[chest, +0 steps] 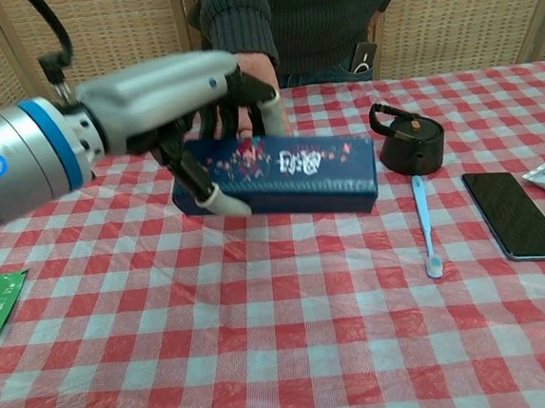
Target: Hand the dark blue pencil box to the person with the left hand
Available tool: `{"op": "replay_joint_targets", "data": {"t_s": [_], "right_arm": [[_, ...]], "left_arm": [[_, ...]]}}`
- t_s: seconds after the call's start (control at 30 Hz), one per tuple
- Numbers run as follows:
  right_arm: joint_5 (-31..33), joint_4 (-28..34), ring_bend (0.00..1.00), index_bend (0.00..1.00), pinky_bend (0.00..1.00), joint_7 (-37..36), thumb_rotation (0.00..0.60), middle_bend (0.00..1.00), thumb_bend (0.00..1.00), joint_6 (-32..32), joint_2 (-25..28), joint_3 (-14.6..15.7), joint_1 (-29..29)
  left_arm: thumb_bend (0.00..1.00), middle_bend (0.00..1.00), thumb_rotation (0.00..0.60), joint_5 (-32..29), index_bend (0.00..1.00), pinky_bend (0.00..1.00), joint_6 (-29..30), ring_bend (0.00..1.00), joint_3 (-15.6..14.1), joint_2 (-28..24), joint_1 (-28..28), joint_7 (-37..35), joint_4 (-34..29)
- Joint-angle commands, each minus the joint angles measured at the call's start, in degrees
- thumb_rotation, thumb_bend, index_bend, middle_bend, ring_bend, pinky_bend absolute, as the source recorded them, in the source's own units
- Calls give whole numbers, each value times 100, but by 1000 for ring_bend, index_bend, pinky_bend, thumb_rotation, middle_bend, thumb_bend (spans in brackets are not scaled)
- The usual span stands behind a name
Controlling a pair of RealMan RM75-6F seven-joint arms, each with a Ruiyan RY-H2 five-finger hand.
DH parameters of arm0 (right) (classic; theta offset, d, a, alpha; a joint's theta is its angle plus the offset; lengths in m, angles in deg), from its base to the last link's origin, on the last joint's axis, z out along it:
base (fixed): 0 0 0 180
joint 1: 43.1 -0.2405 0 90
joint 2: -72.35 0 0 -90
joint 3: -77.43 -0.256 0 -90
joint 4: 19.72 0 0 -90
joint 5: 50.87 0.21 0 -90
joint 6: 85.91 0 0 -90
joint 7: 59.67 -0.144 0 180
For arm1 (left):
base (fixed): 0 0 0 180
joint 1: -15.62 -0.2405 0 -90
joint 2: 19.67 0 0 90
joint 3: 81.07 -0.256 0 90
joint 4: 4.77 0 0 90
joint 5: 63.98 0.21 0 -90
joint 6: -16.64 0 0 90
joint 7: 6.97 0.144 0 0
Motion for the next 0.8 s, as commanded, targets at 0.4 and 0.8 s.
{"op": "replay_joint_targets", "data": {"t_s": [0.4,0.8], "right_arm": [[23,2,0,145,0,-23,600,0,0,-29,8,-6,-13],[101,-32,0,145,0,-49,600,0,0,-77,12,-29,-27]], "left_arm": [[121,465,600,-860,571,534,20,533,668,-346,-22,-70,709],[60,373,600,-690,478,495,-83,465,704,103,62,-581,1412]]}}
